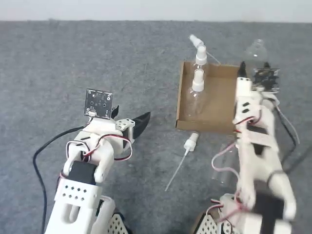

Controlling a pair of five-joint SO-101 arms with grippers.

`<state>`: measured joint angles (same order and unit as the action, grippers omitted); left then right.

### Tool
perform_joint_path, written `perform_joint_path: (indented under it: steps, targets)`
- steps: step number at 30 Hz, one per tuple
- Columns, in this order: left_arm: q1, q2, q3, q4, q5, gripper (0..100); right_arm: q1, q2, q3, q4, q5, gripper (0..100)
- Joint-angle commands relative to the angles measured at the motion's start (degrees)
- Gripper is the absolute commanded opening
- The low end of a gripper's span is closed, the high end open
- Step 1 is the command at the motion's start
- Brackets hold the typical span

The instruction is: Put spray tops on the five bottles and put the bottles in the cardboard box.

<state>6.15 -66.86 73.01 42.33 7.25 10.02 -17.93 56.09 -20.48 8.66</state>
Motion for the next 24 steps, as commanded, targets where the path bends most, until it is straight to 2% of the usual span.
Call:
perform_joint_path:
  steps: [1, 3, 6, 9, 14, 19, 24]
  targets:
    - [-0.26, 0.09, -1.54, -1.32, -0.09, 31, 4.62, -18.95, -0.35, 24.13, 1.14, 0.6]
    - [-0.26, 0.09, -1.54, -1.32, -0.09, 31, 7.69, -25.19, -0.35, 34.51, 2.46, 0.6]
    - [-0.26, 0.09, -1.54, -1.32, -0.09, 31, 12.00, -31.16, -0.35, 46.73, 12.04, 0.6]
    - [-0.26, 0.09, -1.54, -1.32, -0.09, 31, 16.31, -32.13, -0.26, 53.49, 21.27, 0.6]
    - [-0.26, 0.26, -1.54, -1.32, -0.09, 31, 23.52, -32.04, 2.20, 54.90, 31.21, 2.8]
    - [-0.35, 0.26, -1.45, -1.14, -0.44, 31, 26.07, -29.85, 5.36, 54.73, 36.22, 17.3]
    - [-3.25, 0.09, -0.40, 0.88, -0.97, 31, 27.12, -26.77, 5.63, 55.16, 42.64, 18.1]
